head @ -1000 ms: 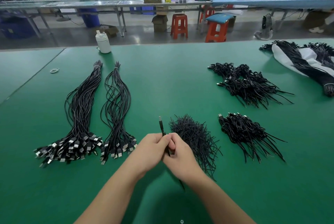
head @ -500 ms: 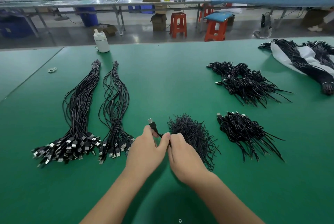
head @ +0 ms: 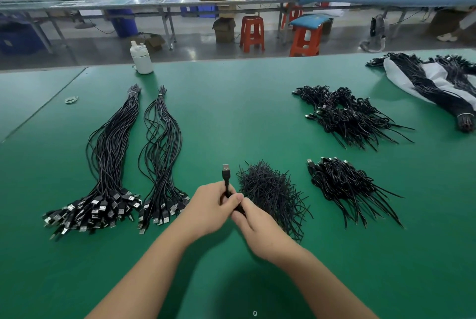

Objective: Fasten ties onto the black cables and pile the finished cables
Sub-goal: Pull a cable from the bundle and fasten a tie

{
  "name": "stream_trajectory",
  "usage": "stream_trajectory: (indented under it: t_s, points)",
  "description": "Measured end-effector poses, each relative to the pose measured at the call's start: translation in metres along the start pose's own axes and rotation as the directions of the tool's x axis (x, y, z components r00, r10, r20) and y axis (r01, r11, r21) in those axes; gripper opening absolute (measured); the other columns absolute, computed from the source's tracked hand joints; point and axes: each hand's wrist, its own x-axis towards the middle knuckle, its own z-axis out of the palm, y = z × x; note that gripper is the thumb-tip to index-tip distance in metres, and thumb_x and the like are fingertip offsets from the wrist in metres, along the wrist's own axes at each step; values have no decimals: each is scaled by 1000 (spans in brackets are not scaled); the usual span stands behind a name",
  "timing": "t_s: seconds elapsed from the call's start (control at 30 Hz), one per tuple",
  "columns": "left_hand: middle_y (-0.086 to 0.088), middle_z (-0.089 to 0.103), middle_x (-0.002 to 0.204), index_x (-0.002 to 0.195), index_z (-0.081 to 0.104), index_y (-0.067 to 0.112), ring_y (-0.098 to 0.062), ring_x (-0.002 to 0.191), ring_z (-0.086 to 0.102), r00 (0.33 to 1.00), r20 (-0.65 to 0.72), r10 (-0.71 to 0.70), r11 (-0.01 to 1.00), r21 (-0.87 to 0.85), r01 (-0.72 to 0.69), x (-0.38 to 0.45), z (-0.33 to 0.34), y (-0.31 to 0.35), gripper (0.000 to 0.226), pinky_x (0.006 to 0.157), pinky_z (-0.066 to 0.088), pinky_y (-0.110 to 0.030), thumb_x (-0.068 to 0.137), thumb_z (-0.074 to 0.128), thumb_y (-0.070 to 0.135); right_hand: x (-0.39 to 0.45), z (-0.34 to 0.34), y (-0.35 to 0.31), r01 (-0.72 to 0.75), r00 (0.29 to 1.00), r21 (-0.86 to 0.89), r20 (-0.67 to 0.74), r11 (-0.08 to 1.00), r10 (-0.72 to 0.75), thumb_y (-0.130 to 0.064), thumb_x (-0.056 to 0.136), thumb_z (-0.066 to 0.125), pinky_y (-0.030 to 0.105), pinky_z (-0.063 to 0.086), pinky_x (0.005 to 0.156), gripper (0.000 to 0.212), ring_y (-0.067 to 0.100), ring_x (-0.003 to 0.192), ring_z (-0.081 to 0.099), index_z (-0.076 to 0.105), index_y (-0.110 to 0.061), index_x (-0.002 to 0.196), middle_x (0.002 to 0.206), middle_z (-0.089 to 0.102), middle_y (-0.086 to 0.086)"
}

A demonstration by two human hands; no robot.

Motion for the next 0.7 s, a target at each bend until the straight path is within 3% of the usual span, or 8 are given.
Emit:
stream_trajectory:
  t_s: [0.1, 0.2, 0.27, 0.33, 0.4, 0.5, 0.57, 0.7]
  points:
    - [8, 57, 63, 82, 63, 20, -2, 53, 45, 1000, 24, -1, 1000, 24, 0, 5, 2, 4, 19, 54, 35, -16, 95, 60, 33, 0, -1, 2, -1, 999, -239, -34, 971, -8, -36, 106, 32, 43, 48, 87, 30, 28, 103, 60, 47, -17, 125, 117, 61, 4]
    - [9, 53, 59, 80, 64, 17, -5, 51, 42, 999, 27, -28, 1000, -1, 28, 10, 11, 8, 21, 51, 33, -18, 95, 61, 32, 2, -3, 6, -4, 993, -448, -108, 894, -49, -34, 107, 29, 39, 42, 69, 25, 33, 91, 62, 47, -16, 111, 105, 60, 6]
    - [8, 49, 57, 83, 66, 14, -8, 49, 38, 995, 74, -67, 975, -207, 82, 12, 19, 9, 19, 52, 33, -23, 96, 63, 29, 3, -7, 10, -18, 985, -443, -163, 896, -61, -33, 107, 30, 39, 42, 68, 26, 33, 89, 63, 49, -18, 114, 103, 62, 5]
    - [2, 54, 62, 96, 63, 5, -10, 48, 38, 977, 187, -105, 772, -604, 199, 13, 24, 9, 20, 48, 34, -23, 99, 59, 24, 3, -13, 17, -70, 975, -365, -221, 929, -13, -34, 107, 31, 42, 46, 72, 25, 31, 86, 61, 50, -18, 103, 95, 62, 4]
    - [-1, 60, 71, 102, 61, 5, -10, 49, 40, 959, 227, -167, 653, -704, 280, 17, 29, 4, 21, 47, 35, -22, 102, 54, 25, 3, -20, 26, -138, 961, -223, -265, 965, 76, -34, 107, 33, 40, 44, 69, 29, 27, 78, 57, 45, -18, 86, 83, 58, 2]
    - [6, 65, 80, 87, 60, 25, -9, 64, 53, 975, 59, -213, 965, -141, 220, 22, 46, -12, 16, 60, 45, -23, 99, 55, 33, 3, -31, 38, -236, 924, -5, -311, 972, 223, -32, 107, 33, 32, 38, 63, 34, 20, 70, 52, 39, -21, 75, 74, 51, -3]
    - [10, 62, 82, 87, 58, 28, -8, 75, 57, 980, 69, -186, 980, 91, 179, 20, 59, -18, 16, 71, 51, -28, 96, 57, 41, 1, -38, 44, -288, 901, 85, -313, 954, 301, -34, 107, 32, 31, 39, 61, 35, 18, 64, 56, 39, -19, 77, 73, 49, -3]
    - [13, 53, 83, 87, 51, 29, -13, 77, 55, 981, 70, -183, 949, 273, 158, 16, 80, -19, 31, 62, 39, -31, 87, 59, 59, -3, -44, 50, -326, 882, 153, -305, 933, 358, -33, 107, 32, 28, 40, 56, 34, 13, 50, 53, 43, -14, 81, 71, 47, -1]
